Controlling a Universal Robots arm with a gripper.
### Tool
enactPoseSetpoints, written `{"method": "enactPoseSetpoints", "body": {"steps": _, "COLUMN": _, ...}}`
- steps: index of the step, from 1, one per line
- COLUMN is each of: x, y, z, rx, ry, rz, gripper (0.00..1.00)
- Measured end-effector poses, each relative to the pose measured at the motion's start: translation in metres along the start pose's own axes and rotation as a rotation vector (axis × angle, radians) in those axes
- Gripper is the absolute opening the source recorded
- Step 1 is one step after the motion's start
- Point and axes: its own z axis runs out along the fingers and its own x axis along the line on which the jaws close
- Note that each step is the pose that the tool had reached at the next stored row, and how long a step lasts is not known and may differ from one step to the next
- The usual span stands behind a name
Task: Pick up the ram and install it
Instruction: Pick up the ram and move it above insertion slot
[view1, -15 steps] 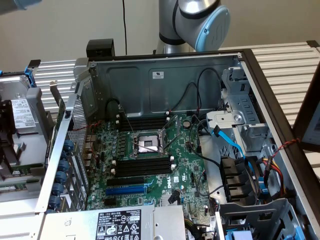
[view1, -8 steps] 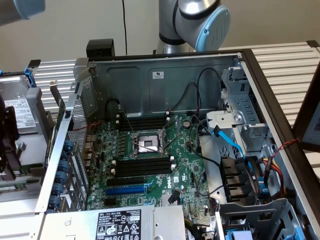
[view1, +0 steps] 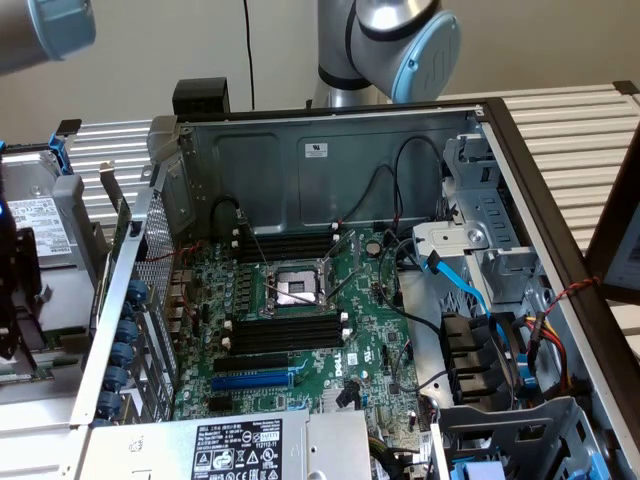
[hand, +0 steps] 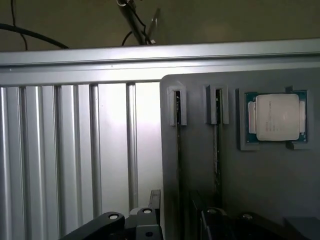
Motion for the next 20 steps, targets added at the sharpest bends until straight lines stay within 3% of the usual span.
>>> {"method": "enactPoseSetpoints", "body": {"steps": 15, "x": -0.001, "y": 0.0018, "z": 0.0118, "rx": 0.0034, "ry": -0.0061, "rz": -0.025, "gripper": 0.36}}
{"method": "enactPoseSetpoints", "body": {"steps": 20, "x": -0.003, "y": 0.0037, "z": 0.0145, "rx": 0.0032, "ry": -0.0133, "rz": -0.024, "gripper": 0.36}}
